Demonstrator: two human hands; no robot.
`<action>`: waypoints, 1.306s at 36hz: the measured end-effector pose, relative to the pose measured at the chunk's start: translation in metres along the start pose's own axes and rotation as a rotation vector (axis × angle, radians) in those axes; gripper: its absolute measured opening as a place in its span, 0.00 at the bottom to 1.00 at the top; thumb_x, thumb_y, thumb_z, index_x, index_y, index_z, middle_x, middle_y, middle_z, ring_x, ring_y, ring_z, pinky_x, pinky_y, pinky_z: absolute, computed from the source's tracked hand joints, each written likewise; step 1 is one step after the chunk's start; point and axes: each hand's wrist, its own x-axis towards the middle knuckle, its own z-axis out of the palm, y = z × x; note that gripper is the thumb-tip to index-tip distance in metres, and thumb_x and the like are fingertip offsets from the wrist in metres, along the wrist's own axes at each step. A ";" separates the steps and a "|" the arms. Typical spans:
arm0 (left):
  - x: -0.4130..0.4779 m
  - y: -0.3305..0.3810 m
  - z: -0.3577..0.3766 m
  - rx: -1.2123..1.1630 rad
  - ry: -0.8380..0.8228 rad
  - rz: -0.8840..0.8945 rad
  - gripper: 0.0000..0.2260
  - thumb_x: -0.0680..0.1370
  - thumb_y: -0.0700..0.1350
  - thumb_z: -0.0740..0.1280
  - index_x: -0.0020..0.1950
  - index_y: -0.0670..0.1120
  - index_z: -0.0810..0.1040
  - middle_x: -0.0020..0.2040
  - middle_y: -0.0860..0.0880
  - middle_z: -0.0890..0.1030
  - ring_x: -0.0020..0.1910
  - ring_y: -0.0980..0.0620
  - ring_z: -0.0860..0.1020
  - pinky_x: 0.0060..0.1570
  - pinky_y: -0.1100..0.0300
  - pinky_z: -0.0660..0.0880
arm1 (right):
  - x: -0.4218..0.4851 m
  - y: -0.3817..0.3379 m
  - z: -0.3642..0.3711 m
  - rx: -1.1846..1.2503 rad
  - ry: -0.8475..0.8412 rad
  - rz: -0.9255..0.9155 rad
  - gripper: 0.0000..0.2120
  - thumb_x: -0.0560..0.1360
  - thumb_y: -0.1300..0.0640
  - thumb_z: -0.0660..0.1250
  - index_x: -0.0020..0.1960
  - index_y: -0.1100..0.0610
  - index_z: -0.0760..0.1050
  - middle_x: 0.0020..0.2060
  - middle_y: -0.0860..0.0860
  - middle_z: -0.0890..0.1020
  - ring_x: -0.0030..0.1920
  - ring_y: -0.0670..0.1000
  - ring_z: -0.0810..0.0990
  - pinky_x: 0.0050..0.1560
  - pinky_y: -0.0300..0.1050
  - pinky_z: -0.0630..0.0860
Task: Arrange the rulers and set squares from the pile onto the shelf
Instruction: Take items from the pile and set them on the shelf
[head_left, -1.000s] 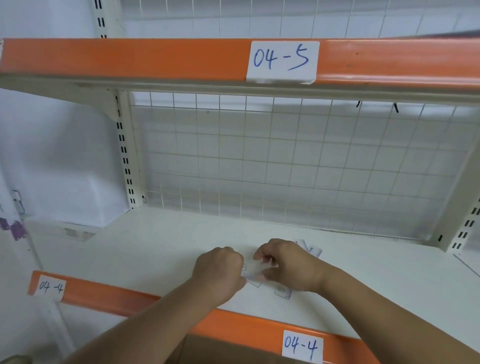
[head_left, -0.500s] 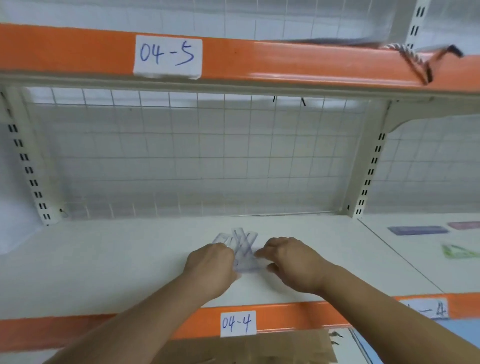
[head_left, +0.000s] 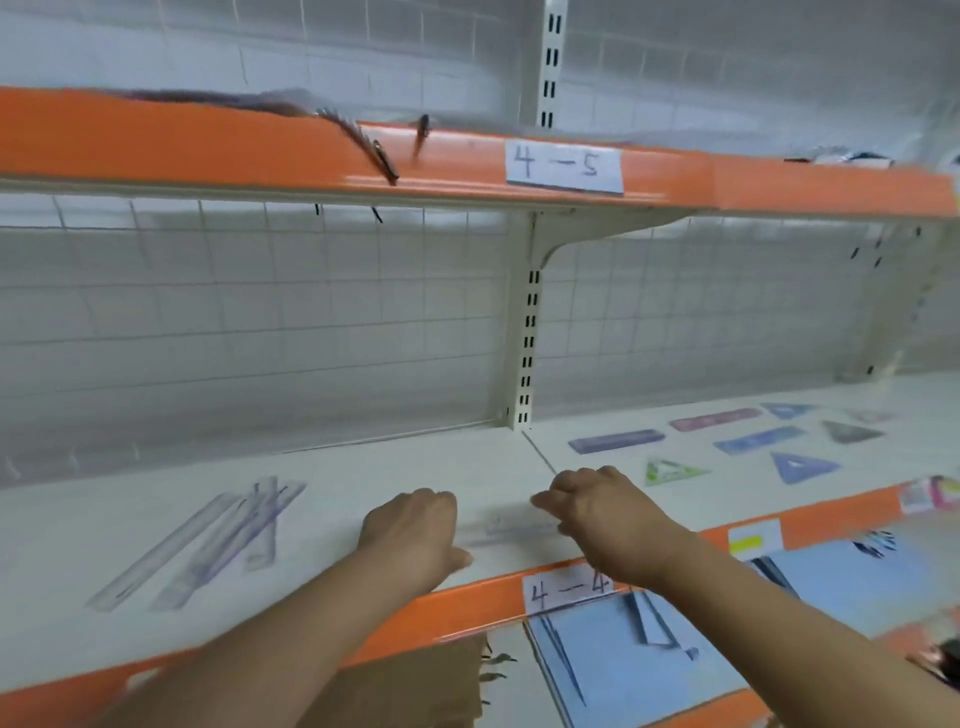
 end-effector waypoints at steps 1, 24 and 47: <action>0.003 0.013 0.000 0.007 -0.003 -0.003 0.17 0.77 0.57 0.65 0.58 0.47 0.73 0.58 0.48 0.76 0.59 0.47 0.75 0.50 0.56 0.70 | -0.010 0.013 0.002 -0.003 -0.003 0.011 0.22 0.77 0.63 0.59 0.70 0.50 0.67 0.59 0.52 0.74 0.59 0.56 0.73 0.55 0.47 0.66; 0.057 0.177 0.007 0.060 -0.051 0.013 0.13 0.79 0.53 0.62 0.56 0.46 0.76 0.54 0.48 0.78 0.53 0.48 0.77 0.44 0.59 0.70 | -0.101 0.169 0.043 0.102 -0.024 0.098 0.20 0.75 0.64 0.58 0.65 0.50 0.70 0.56 0.50 0.75 0.56 0.53 0.73 0.56 0.46 0.67; 0.163 0.169 0.021 0.011 -0.078 0.036 0.15 0.81 0.54 0.58 0.62 0.47 0.73 0.61 0.49 0.75 0.61 0.48 0.74 0.55 0.57 0.71 | -0.008 0.223 0.086 0.088 -0.048 0.069 0.24 0.77 0.62 0.59 0.71 0.49 0.65 0.63 0.49 0.72 0.63 0.53 0.71 0.60 0.45 0.63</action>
